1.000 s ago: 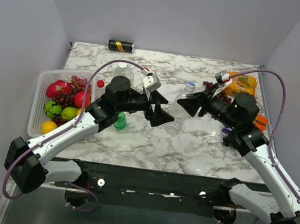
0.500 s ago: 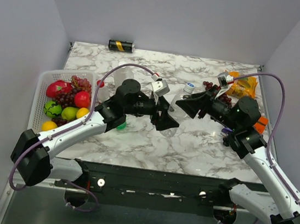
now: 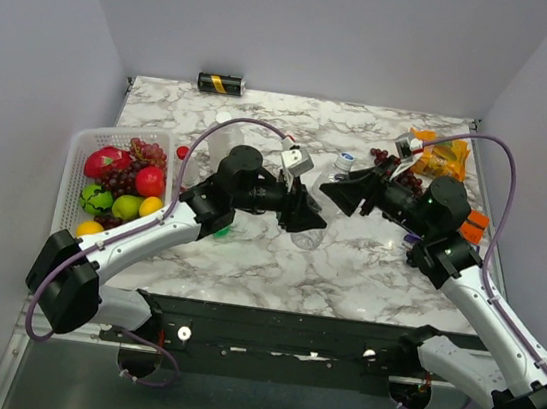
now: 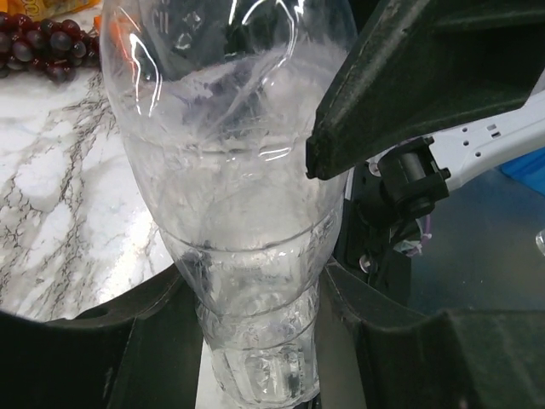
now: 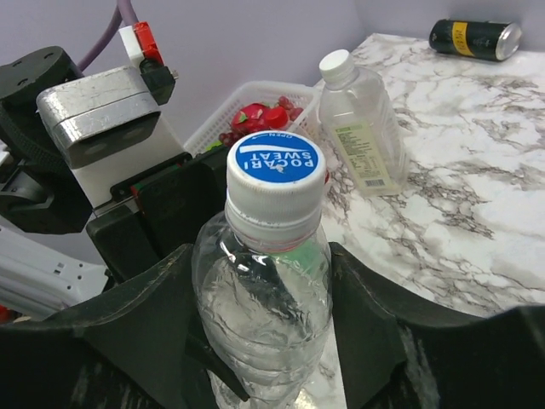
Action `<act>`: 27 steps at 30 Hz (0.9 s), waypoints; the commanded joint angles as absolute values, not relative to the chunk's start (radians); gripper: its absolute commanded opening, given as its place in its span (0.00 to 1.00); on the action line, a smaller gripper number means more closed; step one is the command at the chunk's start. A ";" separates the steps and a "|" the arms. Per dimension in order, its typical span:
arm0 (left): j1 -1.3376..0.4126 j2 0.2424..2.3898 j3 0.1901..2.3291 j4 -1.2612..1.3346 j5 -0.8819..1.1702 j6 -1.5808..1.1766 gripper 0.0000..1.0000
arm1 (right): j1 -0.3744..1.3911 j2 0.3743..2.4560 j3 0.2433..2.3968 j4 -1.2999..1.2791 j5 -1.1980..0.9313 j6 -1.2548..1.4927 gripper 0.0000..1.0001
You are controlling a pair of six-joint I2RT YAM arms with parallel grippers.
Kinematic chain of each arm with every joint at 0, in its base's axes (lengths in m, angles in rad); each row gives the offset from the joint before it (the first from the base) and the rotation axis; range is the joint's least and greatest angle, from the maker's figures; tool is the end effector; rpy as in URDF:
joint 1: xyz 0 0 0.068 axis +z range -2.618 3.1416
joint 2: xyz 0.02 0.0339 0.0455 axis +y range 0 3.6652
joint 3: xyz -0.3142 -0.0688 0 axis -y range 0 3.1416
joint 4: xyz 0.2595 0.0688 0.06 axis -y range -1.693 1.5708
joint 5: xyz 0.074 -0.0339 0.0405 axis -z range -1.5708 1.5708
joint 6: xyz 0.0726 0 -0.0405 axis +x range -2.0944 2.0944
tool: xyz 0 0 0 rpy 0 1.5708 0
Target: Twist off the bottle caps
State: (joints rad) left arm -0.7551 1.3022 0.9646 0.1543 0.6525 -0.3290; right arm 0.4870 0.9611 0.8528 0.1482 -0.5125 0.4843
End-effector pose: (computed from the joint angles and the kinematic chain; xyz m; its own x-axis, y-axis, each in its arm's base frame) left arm 0.2107 -0.2588 0.3631 -0.4420 0.0635 -0.8948 0.8839 0.2007 -0.4224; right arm 0.1970 0.1446 0.4082 -0.3603 0.2684 -0.8934 -0.7606 0.4700 0.4479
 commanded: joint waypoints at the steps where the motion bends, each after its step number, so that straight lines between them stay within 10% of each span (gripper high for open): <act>1: -0.799 1.321 0.957 0.120 0.542 -0.266 0.25 | 0.502 0.922 0.876 0.098 -0.454 0.477 0.81; 8: -0.854 1.321 0.951 0.095 0.468 -0.227 0.24 | 0.502 0.851 0.933 -0.098 -0.151 0.437 0.92; 27: -0.902 1.328 0.965 0.054 0.413 -0.192 0.23 | 0.502 0.859 0.910 -0.084 -0.209 0.453 0.72</act>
State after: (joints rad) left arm -0.8925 1.3319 0.9550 0.0559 0.4450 -0.2153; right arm 0.4984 0.8543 0.9005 -0.0582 -0.2111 0.4595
